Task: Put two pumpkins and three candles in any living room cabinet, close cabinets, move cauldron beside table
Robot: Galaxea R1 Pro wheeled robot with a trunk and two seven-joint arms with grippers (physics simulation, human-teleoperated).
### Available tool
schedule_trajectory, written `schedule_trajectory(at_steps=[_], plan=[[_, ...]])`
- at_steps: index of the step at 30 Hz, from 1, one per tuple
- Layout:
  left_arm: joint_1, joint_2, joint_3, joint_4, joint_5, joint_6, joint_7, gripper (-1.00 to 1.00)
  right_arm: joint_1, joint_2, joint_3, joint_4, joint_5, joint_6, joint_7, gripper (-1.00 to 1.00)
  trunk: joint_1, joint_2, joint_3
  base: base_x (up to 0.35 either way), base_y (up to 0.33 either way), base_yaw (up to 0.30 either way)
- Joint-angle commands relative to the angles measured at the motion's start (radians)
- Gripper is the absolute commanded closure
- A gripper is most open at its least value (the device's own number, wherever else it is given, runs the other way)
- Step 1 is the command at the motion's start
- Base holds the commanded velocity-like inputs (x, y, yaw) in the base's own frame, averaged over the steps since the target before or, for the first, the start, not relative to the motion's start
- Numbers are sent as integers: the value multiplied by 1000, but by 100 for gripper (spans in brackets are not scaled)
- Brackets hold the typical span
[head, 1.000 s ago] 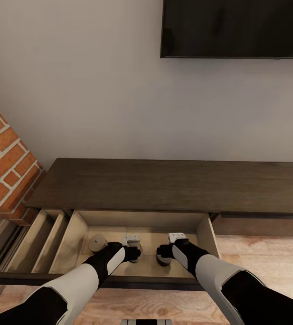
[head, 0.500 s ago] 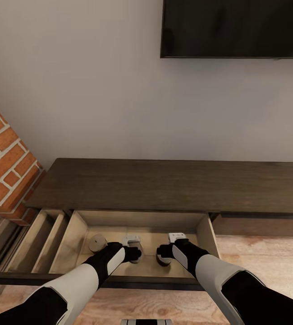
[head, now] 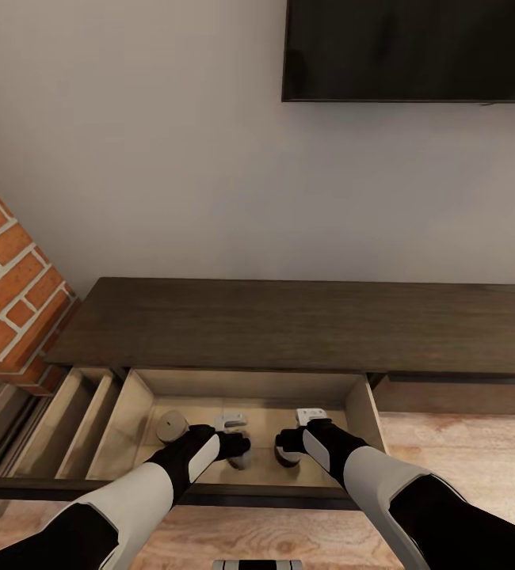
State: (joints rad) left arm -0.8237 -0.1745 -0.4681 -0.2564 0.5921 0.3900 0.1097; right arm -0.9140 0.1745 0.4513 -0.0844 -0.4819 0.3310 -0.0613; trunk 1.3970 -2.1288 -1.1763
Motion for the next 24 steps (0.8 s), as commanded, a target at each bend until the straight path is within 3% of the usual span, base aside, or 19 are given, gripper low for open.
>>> schedule_trajectory(at_steps=[1, 14, 24], plan=[[-1, 0, -4, -1, 9, 3, 7, -100, 0, 0, 8, -2, -11, 5, -6, -100, 0, 0, -1, 0, 0, 0], [0, 0, -5, -1, 9, 3, 7, -100, 0, 0, 9, -2, -11, 4, 1, -100, 0, 0, -1, 0, 0, 0], [-1, 0, -6, -1, 9, 8, 7, -100, 0, 0, 9, -2, -11, 5, -3, -100, -38, 70, 31, 0, 0, 0]])
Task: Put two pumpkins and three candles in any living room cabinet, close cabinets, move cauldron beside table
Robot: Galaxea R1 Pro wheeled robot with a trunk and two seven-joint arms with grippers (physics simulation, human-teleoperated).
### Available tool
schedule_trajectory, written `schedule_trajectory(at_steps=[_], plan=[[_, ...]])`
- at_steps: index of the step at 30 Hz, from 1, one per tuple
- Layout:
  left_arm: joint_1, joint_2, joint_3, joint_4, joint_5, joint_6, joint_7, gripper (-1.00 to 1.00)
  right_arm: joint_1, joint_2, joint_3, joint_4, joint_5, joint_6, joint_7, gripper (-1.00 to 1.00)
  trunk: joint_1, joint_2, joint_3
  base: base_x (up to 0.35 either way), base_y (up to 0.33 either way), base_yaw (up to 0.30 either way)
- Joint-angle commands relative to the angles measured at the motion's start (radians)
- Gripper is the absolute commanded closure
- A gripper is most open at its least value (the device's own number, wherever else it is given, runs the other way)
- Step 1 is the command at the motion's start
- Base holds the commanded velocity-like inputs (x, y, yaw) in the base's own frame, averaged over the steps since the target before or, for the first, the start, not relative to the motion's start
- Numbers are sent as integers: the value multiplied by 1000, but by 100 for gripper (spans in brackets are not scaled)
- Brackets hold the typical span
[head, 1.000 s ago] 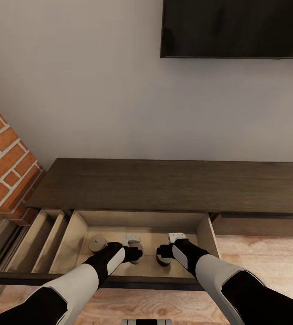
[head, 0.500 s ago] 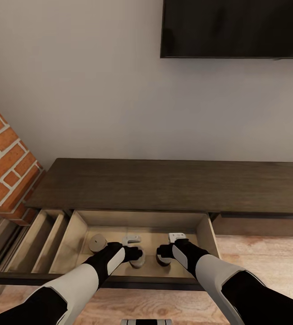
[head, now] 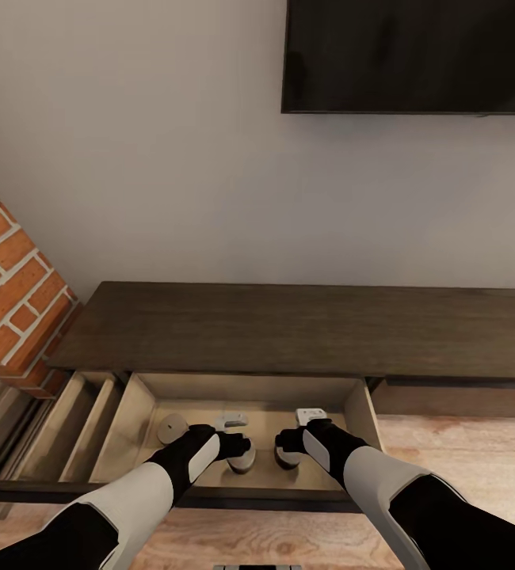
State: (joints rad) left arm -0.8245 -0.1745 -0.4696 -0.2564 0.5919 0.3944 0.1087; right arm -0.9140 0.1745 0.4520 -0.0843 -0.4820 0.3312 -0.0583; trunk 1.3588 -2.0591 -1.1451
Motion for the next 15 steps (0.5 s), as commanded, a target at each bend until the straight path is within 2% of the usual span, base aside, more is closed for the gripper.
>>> schedule_trajectory(at_steps=[1, 6, 12, 15], plan=[[0, 0, -4, -2, 9, 7, 8, -100, 0, 0, 7, -2, -10, 5, -7, -100, -4, 7, 3, 0, 0, 0], [0, 0, -6, -5, 8, 53, 9, -100, 0, 0, 7, -2, -10, 6, -9, -100, -23, 42, 18, 0, 0, 0], [0, 0, -6, -7, 8, 68, 10, -100, 0, 0, 6, -2, -12, 6, -10, -100, -46, 84, 37, 0, 0, 0], [0, 0, -6, -7, 7, 96, 11, -100, 0, 0, 7, -2, -11, 6, -11, -100, -58, 105, 46, 0, 0, 0]])
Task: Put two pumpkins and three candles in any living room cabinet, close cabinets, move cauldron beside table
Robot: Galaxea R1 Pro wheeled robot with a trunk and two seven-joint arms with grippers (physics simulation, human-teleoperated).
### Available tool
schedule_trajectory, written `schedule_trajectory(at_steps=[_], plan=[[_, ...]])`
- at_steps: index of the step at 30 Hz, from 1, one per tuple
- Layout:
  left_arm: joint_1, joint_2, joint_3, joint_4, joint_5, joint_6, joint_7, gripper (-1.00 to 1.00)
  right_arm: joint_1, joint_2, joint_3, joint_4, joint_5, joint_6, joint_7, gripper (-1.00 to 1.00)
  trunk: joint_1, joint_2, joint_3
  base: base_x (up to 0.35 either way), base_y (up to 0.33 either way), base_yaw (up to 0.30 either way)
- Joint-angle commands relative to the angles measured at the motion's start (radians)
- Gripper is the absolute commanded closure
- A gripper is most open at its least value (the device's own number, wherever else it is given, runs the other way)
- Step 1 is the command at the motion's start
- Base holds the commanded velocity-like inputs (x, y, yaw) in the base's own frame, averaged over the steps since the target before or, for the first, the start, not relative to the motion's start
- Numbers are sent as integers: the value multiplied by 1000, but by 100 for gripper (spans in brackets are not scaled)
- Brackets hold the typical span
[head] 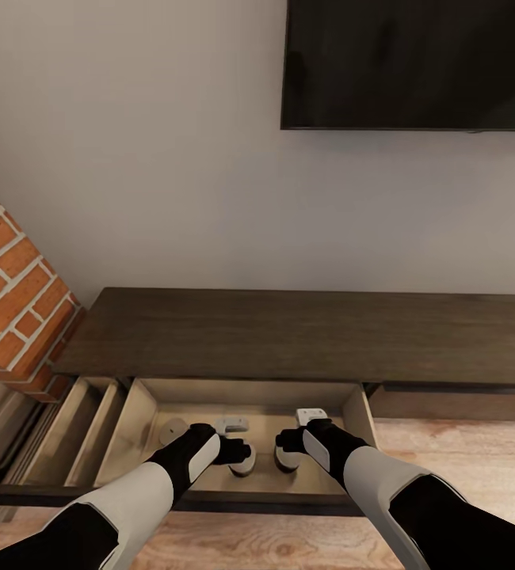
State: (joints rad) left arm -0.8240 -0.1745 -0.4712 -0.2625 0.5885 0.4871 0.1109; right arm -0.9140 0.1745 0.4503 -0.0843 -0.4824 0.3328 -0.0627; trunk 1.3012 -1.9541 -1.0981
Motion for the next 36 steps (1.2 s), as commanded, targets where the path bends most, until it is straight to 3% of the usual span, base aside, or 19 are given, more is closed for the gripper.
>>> schedule_trajectory(at_steps=[1, 13, 36], plan=[[0, 0, -4, -1, 10, 7, 9, -100, 0, 0, 8, -2, -10, 5, -6, -100, -4, 7, 3, 0, 0, 0], [0, 0, -4, -1, 10, 19, 11, -100, 0, 0, 7, -3, -13, 10, -8, -100, -50, 91, 41, 0, 0, 0], [-1, 0, -4, -1, 11, 20, 10, -100, 0, 0, 8, -3, -12, 10, -8, -100, -138, 252, 136, 0, 0, 0]])
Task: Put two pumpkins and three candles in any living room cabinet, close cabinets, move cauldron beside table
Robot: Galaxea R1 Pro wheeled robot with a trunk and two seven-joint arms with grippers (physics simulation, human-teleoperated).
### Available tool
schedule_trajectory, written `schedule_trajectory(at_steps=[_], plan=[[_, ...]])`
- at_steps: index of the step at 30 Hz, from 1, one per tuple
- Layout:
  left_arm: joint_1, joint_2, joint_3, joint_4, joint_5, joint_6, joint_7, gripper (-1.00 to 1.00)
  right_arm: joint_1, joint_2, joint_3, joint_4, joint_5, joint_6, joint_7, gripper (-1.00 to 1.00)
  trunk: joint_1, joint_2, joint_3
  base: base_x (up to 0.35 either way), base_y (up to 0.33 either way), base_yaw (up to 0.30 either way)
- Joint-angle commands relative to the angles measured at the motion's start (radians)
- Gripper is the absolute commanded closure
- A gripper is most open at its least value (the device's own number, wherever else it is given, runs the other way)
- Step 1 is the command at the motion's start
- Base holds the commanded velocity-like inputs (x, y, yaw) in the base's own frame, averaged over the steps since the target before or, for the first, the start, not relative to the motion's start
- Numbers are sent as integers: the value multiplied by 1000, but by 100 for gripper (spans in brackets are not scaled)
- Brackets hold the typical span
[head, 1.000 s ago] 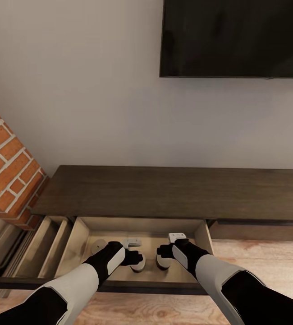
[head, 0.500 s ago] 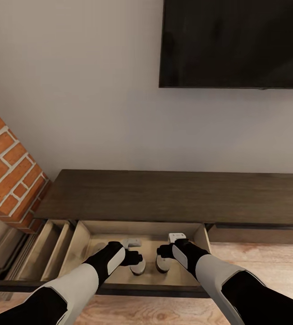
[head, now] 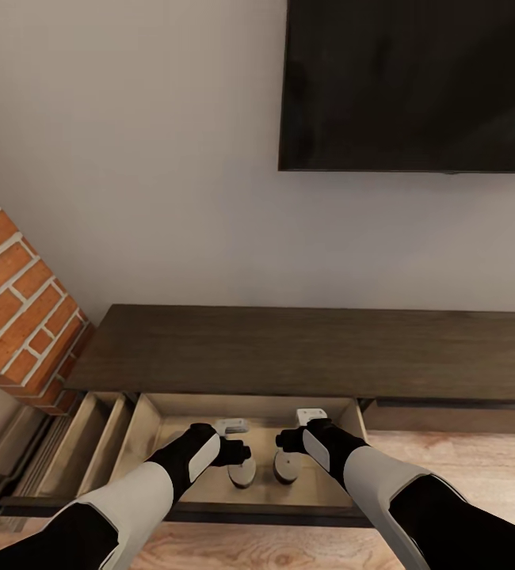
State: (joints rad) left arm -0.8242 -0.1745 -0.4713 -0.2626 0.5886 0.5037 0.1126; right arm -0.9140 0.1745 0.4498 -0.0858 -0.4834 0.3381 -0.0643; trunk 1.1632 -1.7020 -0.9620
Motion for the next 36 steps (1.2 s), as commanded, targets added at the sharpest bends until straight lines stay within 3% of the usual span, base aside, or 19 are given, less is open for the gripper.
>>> schedule_trajectory(at_steps=[1, 21, 36], plan=[[-1, 0, -4, -1, 11, 3, 9, -100, 0, 0, 8, -2, -11, 4, -6, -100, -4, 7, 3, 0, 0, 0], [0, 0, -4, -1, 10, 3, 7, -100, 0, 0, 7, -3, -14, 1, -5, -100, -81, 147, 66, 0, 0, 0], [0, 0, -4, -1, 8, 4, 9, -100, 0, 0, 5, -3, -13, 1, -5, -100, -138, 252, 135, 0, 0, 0]])
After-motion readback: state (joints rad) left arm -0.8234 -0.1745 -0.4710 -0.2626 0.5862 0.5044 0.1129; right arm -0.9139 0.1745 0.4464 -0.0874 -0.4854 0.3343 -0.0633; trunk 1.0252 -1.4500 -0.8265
